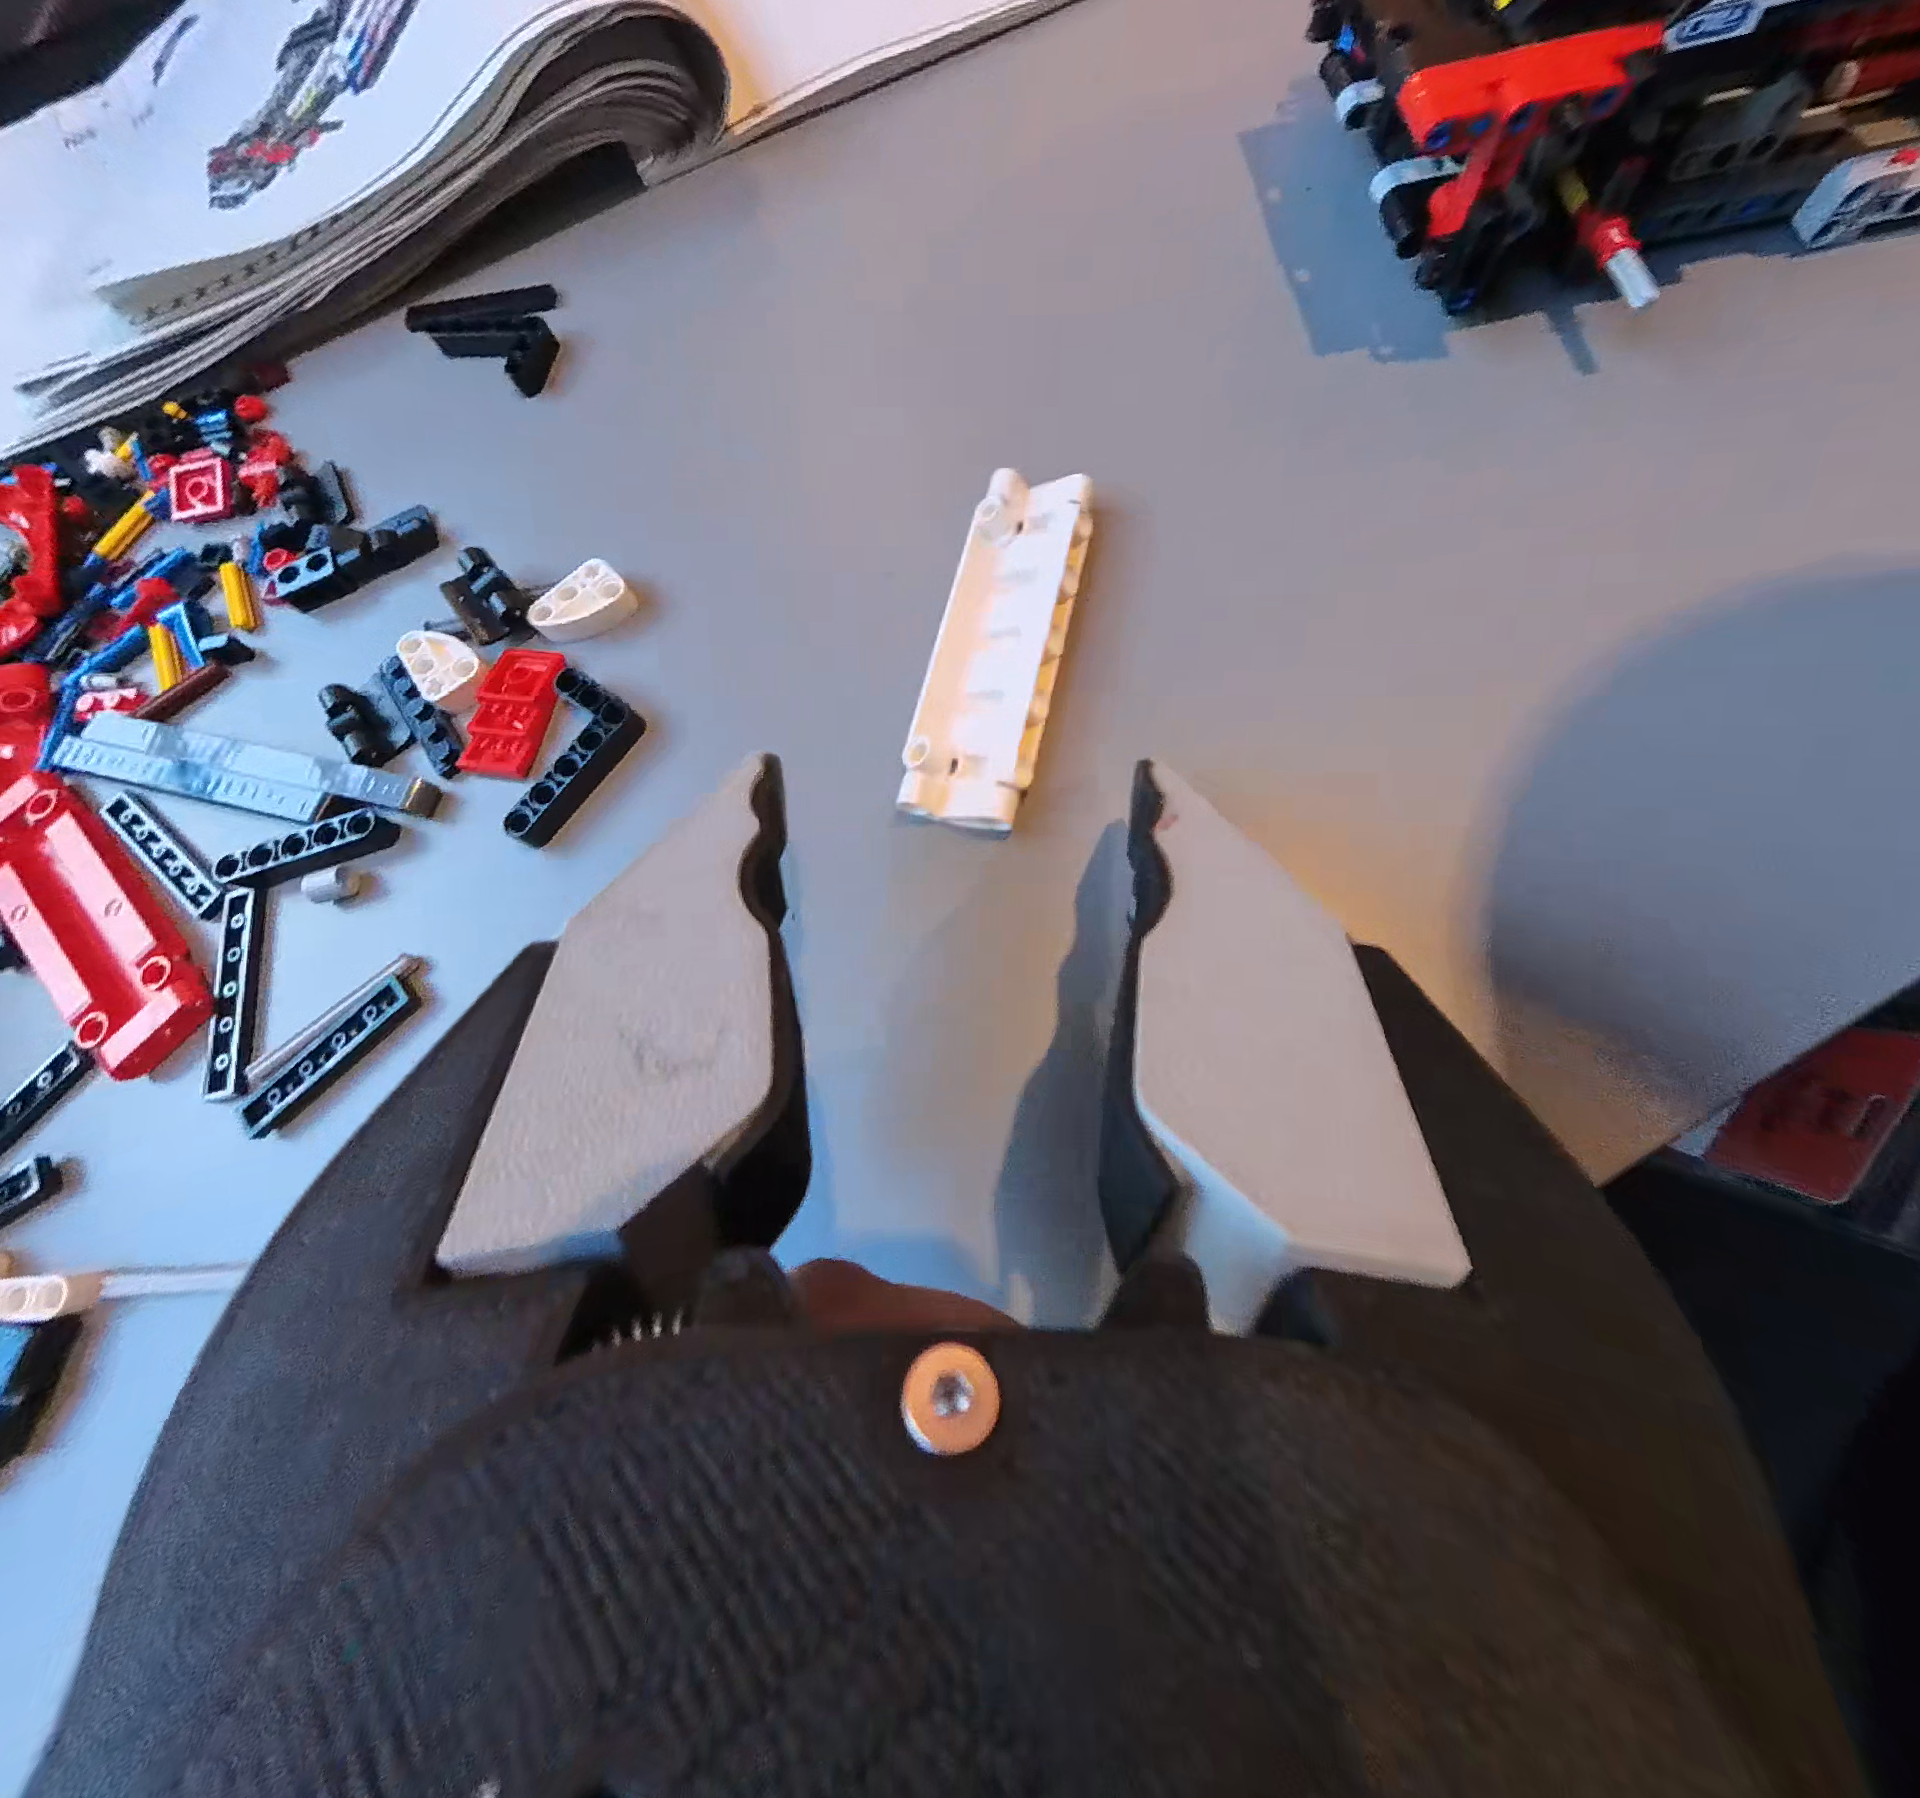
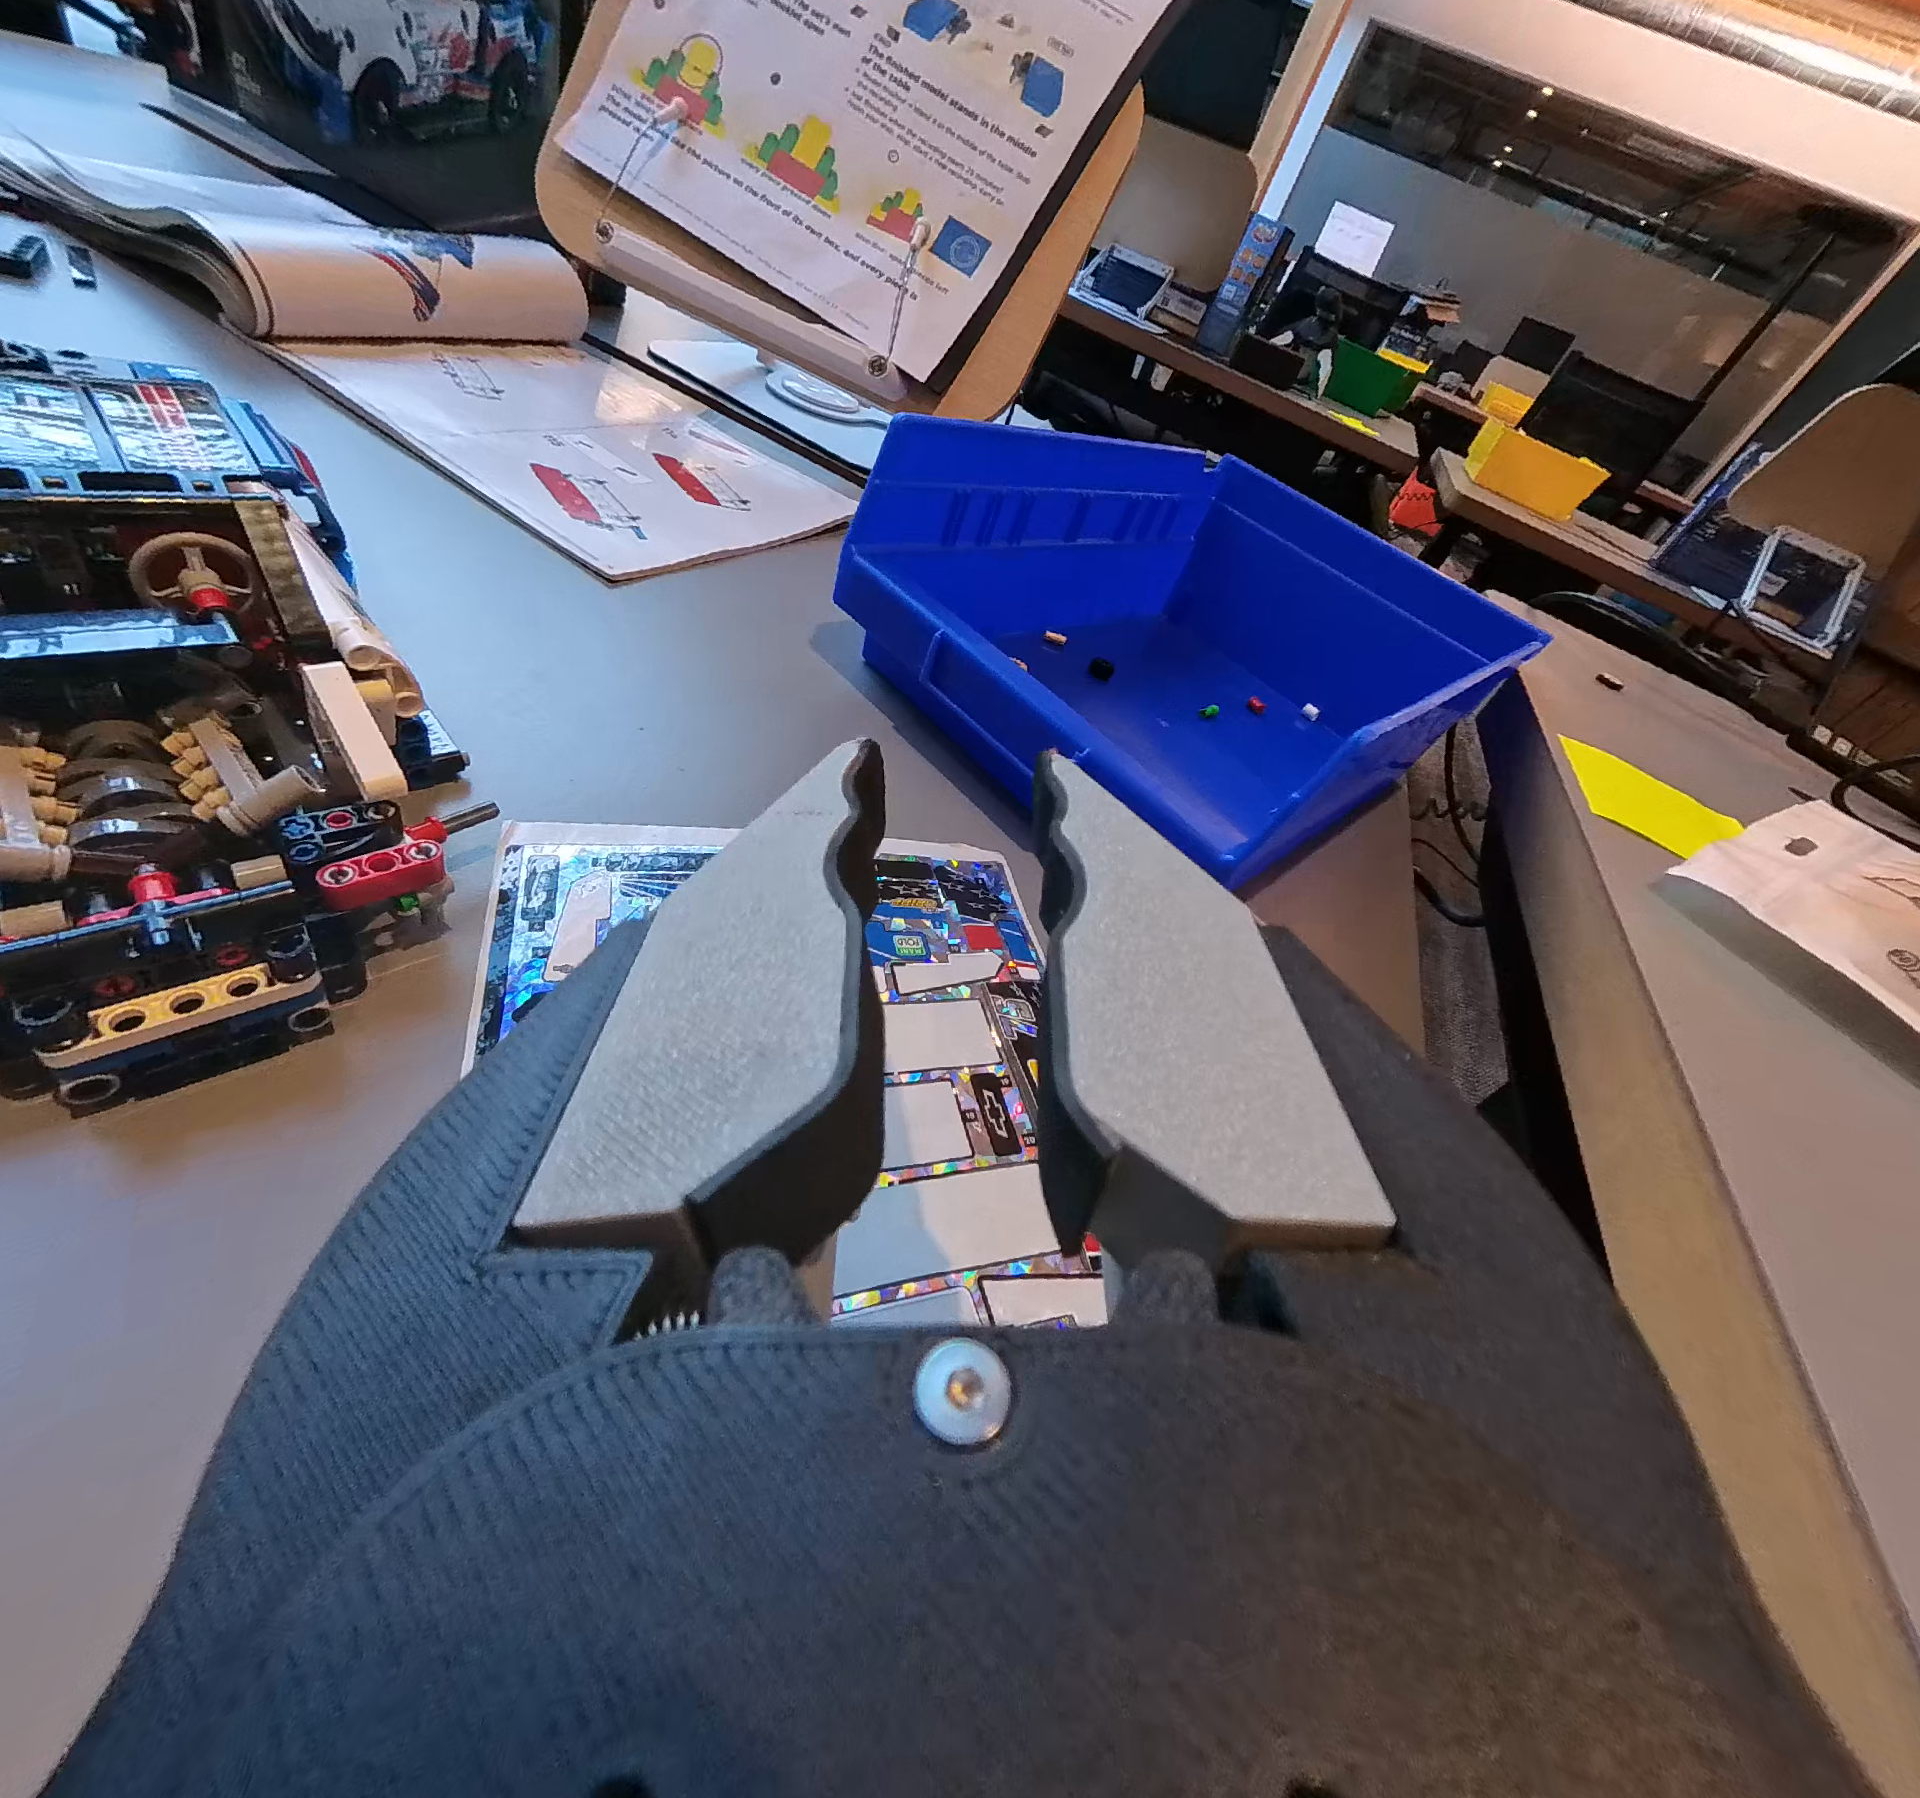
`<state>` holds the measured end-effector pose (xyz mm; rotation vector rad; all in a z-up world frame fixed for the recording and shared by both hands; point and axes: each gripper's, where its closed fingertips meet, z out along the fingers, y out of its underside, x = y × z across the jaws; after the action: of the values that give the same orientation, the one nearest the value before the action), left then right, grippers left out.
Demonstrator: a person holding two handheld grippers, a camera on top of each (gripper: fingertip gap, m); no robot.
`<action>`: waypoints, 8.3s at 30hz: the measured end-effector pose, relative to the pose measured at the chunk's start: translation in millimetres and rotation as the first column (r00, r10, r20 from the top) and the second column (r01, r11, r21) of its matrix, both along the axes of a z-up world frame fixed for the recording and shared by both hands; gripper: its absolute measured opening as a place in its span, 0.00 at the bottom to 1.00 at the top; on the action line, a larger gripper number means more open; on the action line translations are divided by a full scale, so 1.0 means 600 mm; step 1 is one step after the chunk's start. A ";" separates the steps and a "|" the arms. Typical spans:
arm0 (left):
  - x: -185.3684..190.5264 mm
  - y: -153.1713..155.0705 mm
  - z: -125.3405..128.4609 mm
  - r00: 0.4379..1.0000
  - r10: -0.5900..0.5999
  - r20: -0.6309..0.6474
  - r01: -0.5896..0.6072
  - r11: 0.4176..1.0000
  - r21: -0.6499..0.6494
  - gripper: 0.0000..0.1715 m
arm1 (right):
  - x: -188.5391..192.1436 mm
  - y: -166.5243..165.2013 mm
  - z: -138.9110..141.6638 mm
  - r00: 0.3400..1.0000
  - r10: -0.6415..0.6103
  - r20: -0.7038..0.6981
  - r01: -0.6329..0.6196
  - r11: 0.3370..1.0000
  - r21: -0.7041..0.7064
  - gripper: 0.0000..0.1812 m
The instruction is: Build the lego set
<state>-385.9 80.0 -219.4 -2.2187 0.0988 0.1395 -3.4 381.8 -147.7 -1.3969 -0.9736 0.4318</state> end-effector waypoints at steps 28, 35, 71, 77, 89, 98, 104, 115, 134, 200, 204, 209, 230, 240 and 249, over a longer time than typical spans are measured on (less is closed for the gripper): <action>-0.005 0.276 0.181 0.964 -0.261 -0.054 0.266 0.949 0.167 0.25 | -0.006 0.004 -0.013 0.999 0.001 0.035 0.000 1.000 -0.024 0.12; -0.167 0.564 0.047 0.963 -0.197 -0.182 0.172 0.975 -0.140 0.13 | -0.005 0.007 -0.019 0.999 -0.009 0.051 0.011 0.999 -0.035 0.12; -0.281 0.204 0.117 0.996 -0.060 -0.068 0.038 0.958 -0.286 0.16 | -0.007 0.006 -0.028 0.997 -0.009 0.078 0.012 0.999 -0.042 0.10; -0.363 0.034 0.065 0.963 0.190 -0.193 -0.245 0.913 -0.325 0.23 | -0.001 0.006 -0.014 0.999 -0.042 0.022 0.043 0.998 -0.044 0.09; -0.395 0.110 -0.032 0.997 0.075 0.004 -0.067 0.914 -0.400 0.19 | -0.005 0.015 -0.031 0.992 -0.086 0.087 0.090 0.995 -0.038 0.08; -0.357 0.084 0.002 0.994 0.066 0.090 -0.035 0.950 -0.310 0.18 | -0.029 -0.007 0.027 0.999 -0.044 -0.002 0.044 0.998 -0.053 0.11; -0.336 0.038 0.050 0.979 0.160 0.128 -0.133 0.971 -0.197 0.23 | -0.263 -0.155 0.178 0.915 0.402 0.036 -0.383 0.893 -0.235 0.17; -0.353 -0.108 0.022 0.974 0.206 0.092 -0.198 0.976 -0.093 0.31 | -0.821 -0.391 0.029 0.402 0.866 0.297 -0.595 0.494 -0.634 0.15; -0.377 -0.134 0.017 0.988 0.073 0.138 -0.063 0.995 -0.074 0.26 | -0.906 -0.462 -0.148 0.298 0.794 0.531 -0.369 0.608 -0.703 0.03; -0.436 -0.051 -0.009 0.998 0.068 0.006 -0.067 0.986 -0.154 0.15 | -1.057 -0.450 -0.122 0.394 0.721 0.570 -0.565 0.679 -0.469 0.01; -0.437 -0.047 -0.005 0.998 0.066 0.002 -0.066 0.988 -0.138 0.14 | -1.051 -0.447 -0.117 0.406 0.753 0.518 -0.547 0.654 -0.523 0.00; -0.441 -0.028 0.003 0.998 0.055 -0.010 -0.056 0.990 -0.127 0.14 | -1.036 -0.441 -0.097 0.438 0.777 0.453 -0.530 0.630 -0.568 0.00; -0.441 0.067 -0.032 0.947 -0.273 -0.170 0.164 0.863 -0.478 0.06 | -0.934 -0.398 -0.050 0.609 0.758 0.234 -0.434 0.565 -0.702 0.00; -0.434 0.055 -0.016 0.965 -0.230 -0.129 0.155 0.891 -0.427 0.08 | -0.819 -0.404 -0.024 0.660 0.748 -0.066 -0.344 0.223 -0.912 0.10; -0.435 0.073 0.003 0.980 -0.197 -0.020 0.174 0.906 -0.385 0.04 | -0.795 -0.404 -0.024 0.709 0.704 -0.040 -0.359 0.312 -0.880 0.14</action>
<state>-647.2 123.7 -217.4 -2.5794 0.4000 0.0840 -480.2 139.5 -161.9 -2.0472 -1.7044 1.3826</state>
